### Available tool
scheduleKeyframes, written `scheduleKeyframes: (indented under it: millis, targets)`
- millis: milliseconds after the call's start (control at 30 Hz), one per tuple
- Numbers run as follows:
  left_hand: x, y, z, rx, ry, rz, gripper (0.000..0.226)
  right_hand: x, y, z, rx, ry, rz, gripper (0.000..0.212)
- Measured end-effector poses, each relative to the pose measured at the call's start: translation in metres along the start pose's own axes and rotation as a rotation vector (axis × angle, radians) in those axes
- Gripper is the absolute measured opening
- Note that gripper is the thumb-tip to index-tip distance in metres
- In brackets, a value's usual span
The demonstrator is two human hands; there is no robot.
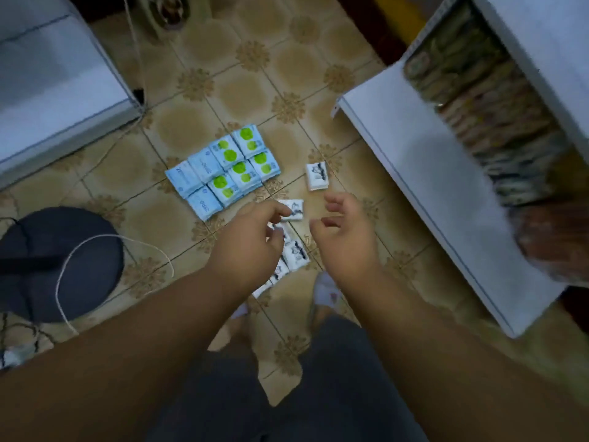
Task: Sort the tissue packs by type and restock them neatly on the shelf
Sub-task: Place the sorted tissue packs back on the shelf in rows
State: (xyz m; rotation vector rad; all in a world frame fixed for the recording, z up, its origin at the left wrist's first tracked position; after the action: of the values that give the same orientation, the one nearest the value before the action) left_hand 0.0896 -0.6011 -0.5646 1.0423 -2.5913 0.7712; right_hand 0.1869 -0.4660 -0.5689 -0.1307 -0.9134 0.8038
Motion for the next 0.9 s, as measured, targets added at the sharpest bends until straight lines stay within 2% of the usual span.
scheduleKeyframes:
  millis: [167, 400, 567, 667, 900]
  targets:
    - [-0.045, -0.052, -0.072, -0.165, 0.030, 0.255, 0.029, 0.069, -0.082, -0.047, -0.146, 0.158, -0.267, 0.036]
    - [-0.201, -0.158, -0.110, -0.362, 0.220, 0.618, 0.029, 0.135, -0.225, -0.209, -0.484, 0.287, -0.602, 0.038]
    - [-0.328, -0.248, -0.083, -0.412, 0.313, 0.775, 0.030, 0.134, -0.326, -0.332, -0.618, 0.356, -0.704, 0.042]
    - [-0.381, -0.286, -0.057, -0.402, 0.361, 0.841, 0.030, 0.122, -0.366, -0.388, -0.693, 0.363, -0.720, 0.043]
    - [-0.477, -0.284, 0.035, -0.367, 0.492, 0.975, 0.025, 0.059, -0.369, -0.504, -0.884, 0.466, -0.777, 0.043]
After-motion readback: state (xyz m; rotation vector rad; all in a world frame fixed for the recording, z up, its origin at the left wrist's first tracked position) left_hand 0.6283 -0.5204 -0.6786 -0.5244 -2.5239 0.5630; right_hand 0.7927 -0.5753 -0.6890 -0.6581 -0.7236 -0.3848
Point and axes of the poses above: each hand's wrist, its own y-axis towards the middle knuckle, its own x-axis out of the back of the hand, z = x × y, the point moved 6 cm from there along y, towards the middle knuckle, and after that the axes turned 12 degrees about -y, right-handed, at the moved point
